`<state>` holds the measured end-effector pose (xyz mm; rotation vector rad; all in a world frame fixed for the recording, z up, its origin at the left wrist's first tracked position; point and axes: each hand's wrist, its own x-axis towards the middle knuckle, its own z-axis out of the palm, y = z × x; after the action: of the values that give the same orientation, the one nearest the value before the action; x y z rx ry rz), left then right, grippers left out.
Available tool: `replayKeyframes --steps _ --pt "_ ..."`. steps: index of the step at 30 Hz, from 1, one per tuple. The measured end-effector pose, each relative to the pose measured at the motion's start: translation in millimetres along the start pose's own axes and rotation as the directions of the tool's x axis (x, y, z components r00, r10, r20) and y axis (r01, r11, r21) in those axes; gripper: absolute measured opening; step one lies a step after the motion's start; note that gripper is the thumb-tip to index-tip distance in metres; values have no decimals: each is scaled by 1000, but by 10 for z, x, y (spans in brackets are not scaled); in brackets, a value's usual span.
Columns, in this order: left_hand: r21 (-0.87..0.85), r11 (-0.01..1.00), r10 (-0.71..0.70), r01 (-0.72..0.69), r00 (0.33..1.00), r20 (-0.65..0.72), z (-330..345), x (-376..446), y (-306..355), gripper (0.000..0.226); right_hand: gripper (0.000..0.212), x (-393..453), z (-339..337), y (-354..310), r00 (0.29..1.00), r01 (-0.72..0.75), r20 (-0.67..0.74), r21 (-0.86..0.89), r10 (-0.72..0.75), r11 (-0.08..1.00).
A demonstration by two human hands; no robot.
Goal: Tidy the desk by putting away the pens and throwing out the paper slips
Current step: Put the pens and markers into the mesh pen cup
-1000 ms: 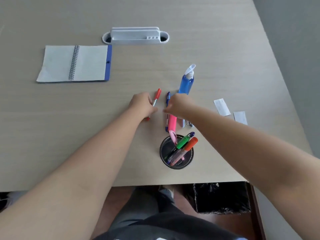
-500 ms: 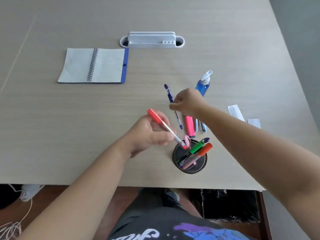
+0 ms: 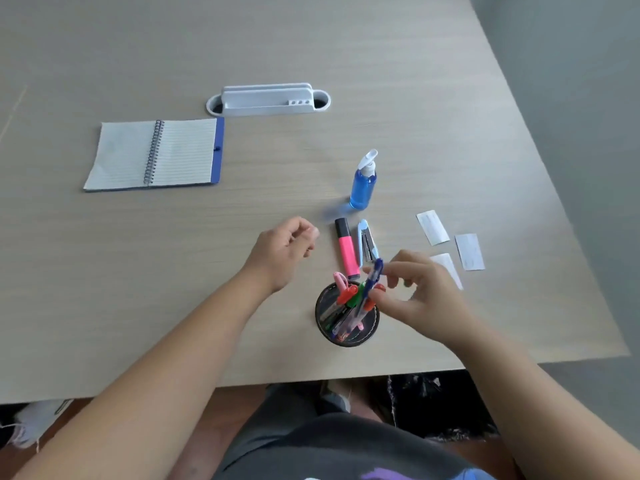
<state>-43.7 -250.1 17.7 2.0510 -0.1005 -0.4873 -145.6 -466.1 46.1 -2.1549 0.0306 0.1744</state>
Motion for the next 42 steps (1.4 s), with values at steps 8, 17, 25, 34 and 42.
replayKeyframes --steps 8,17,25,34,42 --pt "611 764 56 -208 964 258 356 776 -207 60 38 851 2 330 924 -338 -130 161 359 927" --pt "564 817 -30 -117 969 244 464 1003 -108 75 63 1321 355 566 924 -363 -6 -326 382 873" --pt "471 878 17 -92 987 162 259 885 -192 42 44 1012 50 631 822 -526 -85 266 563 808" --pt "654 703 62 -279 940 334 10 747 -425 35 25 580 82 710 804 -524 17 492 594 695" --pt "685 728 -128 -19 978 163 -606 320 -268 25 22 -130 -79 393 917 -292 -119 449 380 845"
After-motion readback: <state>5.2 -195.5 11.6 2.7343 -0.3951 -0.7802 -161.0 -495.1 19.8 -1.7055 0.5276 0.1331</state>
